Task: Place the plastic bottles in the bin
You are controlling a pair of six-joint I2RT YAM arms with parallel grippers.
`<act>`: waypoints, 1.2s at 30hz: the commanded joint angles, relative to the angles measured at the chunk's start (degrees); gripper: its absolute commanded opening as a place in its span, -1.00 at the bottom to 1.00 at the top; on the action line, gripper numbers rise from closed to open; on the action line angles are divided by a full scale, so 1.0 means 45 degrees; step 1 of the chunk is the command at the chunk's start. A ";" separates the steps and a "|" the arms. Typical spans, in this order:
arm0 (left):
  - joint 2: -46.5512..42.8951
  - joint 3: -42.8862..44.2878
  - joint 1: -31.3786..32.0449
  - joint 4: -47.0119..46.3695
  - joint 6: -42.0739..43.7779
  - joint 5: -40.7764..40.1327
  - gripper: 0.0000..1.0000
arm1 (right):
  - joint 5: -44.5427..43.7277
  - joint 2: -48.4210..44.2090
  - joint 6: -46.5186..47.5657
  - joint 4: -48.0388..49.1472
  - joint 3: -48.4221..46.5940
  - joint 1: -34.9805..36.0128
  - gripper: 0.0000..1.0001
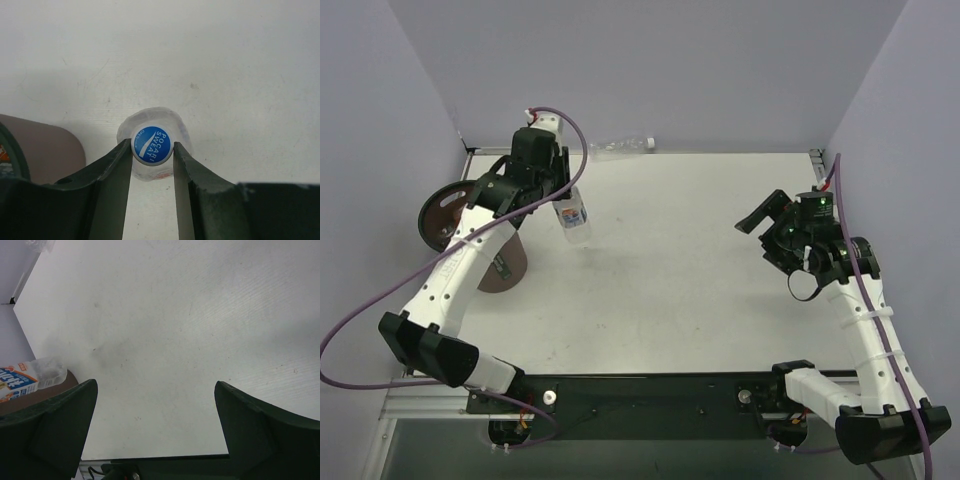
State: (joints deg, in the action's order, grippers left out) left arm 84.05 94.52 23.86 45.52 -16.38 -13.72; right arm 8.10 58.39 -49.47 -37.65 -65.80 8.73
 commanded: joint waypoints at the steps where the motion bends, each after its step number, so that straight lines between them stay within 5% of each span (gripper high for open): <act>1: -0.0884 0.1024 -0.0165 0.0801 -0.0050 -0.1791 -0.46 | 0.0251 0.0208 0.0056 0.0241 -0.0377 0.0207 0.93; 5: -0.1255 0.2119 -0.0320 0.1818 -0.0383 -0.4778 -0.55 | 0.0212 0.0247 0.0134 0.0241 -0.0436 0.0286 0.93; 15: -0.3869 0.2474 -0.1238 -0.0230 -0.1182 -0.4080 -0.56 | 0.0212 0.0208 0.0213 0.0241 -0.0280 0.0423 0.93; 20: -0.5083 0.1301 -0.1356 -0.1946 -0.0698 -0.5622 -0.60 | 0.0173 0.0071 0.0232 0.0241 -0.0144 0.0423 0.93; 26: -0.4831 0.1553 -0.1356 -0.1056 0.0379 -0.7652 -0.62 | 0.0193 0.0149 0.0193 0.0261 -0.0221 0.0501 0.93; 36: -0.3268 -0.0161 -0.2566 0.1643 -0.2022 -0.5177 -0.62 | 0.0232 0.0228 0.0213 0.0241 -0.0338 0.0598 0.94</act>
State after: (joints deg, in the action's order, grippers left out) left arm 67.18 98.30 15.09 47.59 -20.51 -42.54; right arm 8.95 59.20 -49.19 -37.06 -65.80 10.98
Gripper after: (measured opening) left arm 0.442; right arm 0.970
